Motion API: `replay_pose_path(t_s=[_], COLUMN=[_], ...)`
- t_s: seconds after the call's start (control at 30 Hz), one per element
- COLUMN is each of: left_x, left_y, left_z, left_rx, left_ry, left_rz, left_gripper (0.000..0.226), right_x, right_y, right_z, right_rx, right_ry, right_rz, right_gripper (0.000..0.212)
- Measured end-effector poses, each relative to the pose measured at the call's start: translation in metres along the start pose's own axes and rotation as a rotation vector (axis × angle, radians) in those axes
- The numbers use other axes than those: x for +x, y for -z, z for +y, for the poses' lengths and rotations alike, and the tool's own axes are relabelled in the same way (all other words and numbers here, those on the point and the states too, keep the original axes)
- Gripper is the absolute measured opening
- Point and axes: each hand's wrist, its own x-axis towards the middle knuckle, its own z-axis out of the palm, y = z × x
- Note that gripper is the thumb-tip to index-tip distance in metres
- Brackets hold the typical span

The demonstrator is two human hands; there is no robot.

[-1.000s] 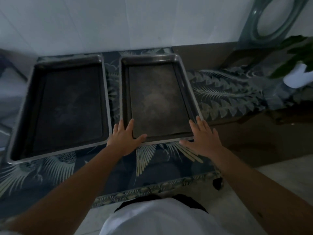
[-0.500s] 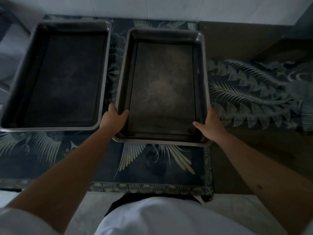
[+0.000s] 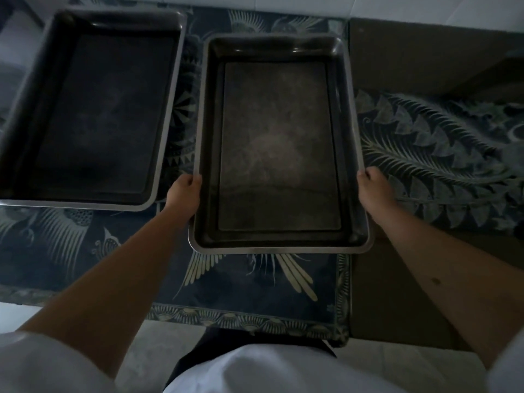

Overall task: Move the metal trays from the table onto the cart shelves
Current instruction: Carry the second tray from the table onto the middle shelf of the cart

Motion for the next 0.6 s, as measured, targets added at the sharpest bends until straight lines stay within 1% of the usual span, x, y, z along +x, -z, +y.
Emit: replay_pose_path(t_s=[0.1, 0.2, 0.33, 0.43, 0.5, 0.6], left_x=[-0.002, -0.009, -0.029, -0.049, -0.061, -0.079], left_y=[-0.004, -0.005, -0.001, 0.009, 0.019, 0.036], left_z=[-0.002, -0.009, -0.015, -0.016, -0.018, -0.022], left_rx=[-0.031, -0.076, -0.125, -0.172, -0.210, -0.239], left_ry=[-0.016, -0.026, -0.040, -0.057, -0.058, -0.052], left_rz=[0.023, 0.056, 0.088, 0.125, 0.130, 0.172], left_gripper=[0.031, 0.031, 0.028, 0.028, 0.030, 0.032], right_x=[-0.004, -0.012, -0.031, -0.047, -0.057, -0.072], right_y=[-0.005, -0.005, 0.005, 0.017, 0.025, 0.034], right_z=[0.003, 0.007, 0.010, 0.009, 0.007, -0.001], right_rx=[0.005, -0.015, 0.047, 0.192, 0.343, 0.539], right_ry=[-0.014, 0.013, 0.032, 0.038, 0.024, 0.026], right_rz=[0.045, 0.089, 0.081, 0.057, 0.020, -0.047], right_gripper=[0.029, 0.030, 0.028, 0.030, 0.031, 0.028])
